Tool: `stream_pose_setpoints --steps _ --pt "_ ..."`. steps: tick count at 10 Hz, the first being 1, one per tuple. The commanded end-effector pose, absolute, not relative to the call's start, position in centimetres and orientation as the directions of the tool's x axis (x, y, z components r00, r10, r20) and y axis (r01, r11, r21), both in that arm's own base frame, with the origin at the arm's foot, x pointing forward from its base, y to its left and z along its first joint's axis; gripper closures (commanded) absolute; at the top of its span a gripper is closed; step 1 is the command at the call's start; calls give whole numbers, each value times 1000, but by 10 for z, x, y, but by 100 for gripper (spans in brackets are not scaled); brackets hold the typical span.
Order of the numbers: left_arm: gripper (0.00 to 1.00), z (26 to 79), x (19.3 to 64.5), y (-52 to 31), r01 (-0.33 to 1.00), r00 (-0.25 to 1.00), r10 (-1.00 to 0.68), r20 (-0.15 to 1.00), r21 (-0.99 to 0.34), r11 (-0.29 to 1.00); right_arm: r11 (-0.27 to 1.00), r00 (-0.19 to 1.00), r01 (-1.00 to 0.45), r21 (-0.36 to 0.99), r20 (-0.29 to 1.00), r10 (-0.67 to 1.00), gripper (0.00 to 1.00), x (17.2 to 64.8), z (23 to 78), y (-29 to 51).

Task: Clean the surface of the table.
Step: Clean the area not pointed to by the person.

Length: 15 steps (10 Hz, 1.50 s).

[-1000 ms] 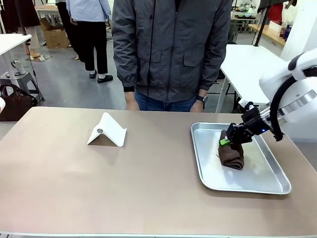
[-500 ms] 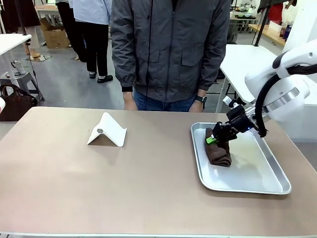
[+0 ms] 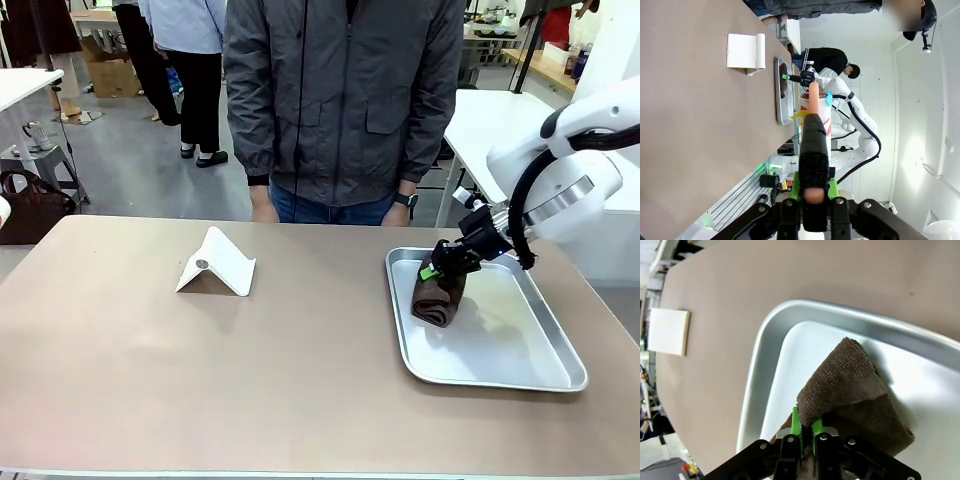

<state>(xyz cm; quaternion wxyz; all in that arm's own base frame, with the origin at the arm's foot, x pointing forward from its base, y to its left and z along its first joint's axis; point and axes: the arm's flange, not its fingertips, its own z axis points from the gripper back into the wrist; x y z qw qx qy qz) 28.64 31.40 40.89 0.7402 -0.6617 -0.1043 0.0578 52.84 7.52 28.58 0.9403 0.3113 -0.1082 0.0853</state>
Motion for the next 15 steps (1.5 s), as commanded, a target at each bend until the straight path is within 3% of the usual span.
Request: stream_pose_setpoints --steps 1,7,12,15 --pt "78 412 284 310 54 970 228 79 -992 117 796 956 -222 563 287 64 91 526 277 64" --pt "78 412 284 310 54 970 228 79 -992 117 805 968 -132 578 251 -21 91 490 275 14" --pt "78 412 284 310 54 970 228 79 -992 117 791 979 -166 589 197 59 91 454 291 -9" --pt "78 412 284 310 54 970 228 79 -992 117 670 940 -294 682 333 73 91 425 323 -22"
